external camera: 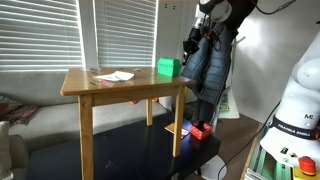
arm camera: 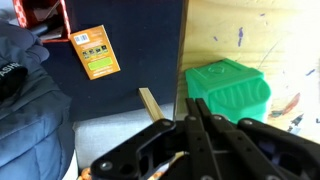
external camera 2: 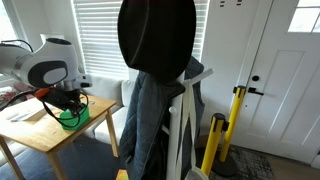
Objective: Move the green storage box backwards a bit
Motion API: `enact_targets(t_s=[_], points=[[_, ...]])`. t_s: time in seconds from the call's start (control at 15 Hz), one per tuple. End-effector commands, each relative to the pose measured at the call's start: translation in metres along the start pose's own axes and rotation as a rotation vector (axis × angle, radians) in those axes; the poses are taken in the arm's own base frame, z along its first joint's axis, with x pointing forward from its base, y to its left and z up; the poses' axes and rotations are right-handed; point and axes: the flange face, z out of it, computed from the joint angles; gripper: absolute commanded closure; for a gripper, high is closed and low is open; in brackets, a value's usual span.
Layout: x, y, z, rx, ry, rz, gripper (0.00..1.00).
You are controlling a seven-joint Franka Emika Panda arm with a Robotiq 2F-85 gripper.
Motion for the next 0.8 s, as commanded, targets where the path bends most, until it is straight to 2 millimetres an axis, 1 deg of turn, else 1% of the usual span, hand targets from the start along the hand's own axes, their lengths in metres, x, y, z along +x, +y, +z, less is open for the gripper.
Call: enact_targets(t_s=[0.0,0.33,0.73], points=[[0.016,0.008,0.008,0.046,0.002,0.042,1.0],[0.024,0.018,0.024,0.099,-0.021,0.092,1.0],[0.032,0.014,0.044,0.134,-0.059,0.117,1.0]])
